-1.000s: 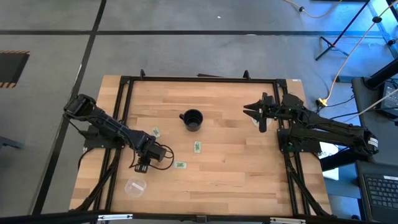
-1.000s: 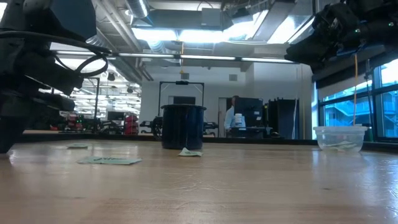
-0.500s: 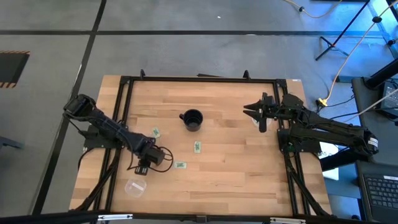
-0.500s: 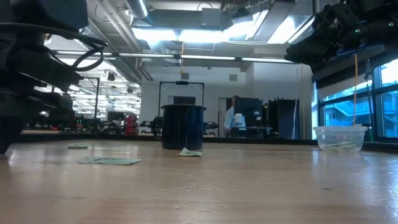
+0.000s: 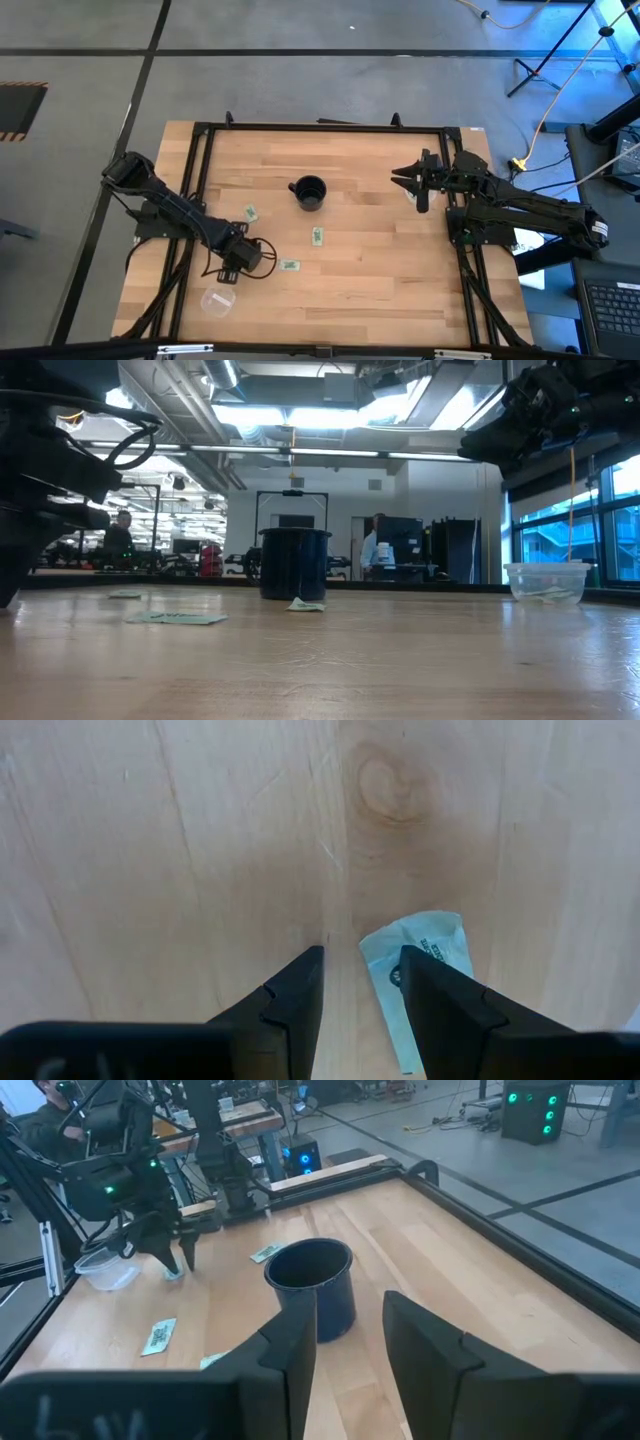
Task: Pick and place Stevia / Truvia into bins
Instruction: Put the stevia packet into the square transparent container
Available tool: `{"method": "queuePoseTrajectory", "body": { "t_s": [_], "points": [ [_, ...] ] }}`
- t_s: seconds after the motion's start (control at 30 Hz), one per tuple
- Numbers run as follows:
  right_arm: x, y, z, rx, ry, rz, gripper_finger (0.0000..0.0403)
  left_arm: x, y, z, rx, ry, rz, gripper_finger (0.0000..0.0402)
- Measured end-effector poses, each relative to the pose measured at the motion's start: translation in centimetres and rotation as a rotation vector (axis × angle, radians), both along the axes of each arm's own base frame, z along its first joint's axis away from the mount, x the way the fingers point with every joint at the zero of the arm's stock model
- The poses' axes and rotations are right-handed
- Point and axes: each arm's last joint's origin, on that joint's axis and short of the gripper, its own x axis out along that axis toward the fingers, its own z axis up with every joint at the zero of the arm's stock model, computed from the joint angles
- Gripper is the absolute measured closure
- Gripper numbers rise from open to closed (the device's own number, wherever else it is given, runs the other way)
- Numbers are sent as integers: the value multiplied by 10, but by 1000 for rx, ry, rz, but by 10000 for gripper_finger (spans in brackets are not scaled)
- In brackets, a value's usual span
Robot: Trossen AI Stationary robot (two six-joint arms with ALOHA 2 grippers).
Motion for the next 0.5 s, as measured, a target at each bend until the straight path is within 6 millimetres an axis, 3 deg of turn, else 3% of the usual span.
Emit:
{"method": "queuePoseTrajectory", "body": {
  "t_s": [0.5],
  "points": [
    [0,0,0,-1,0,-1,281,1,-1,0,-5,-15,6,340]
  ]
}}
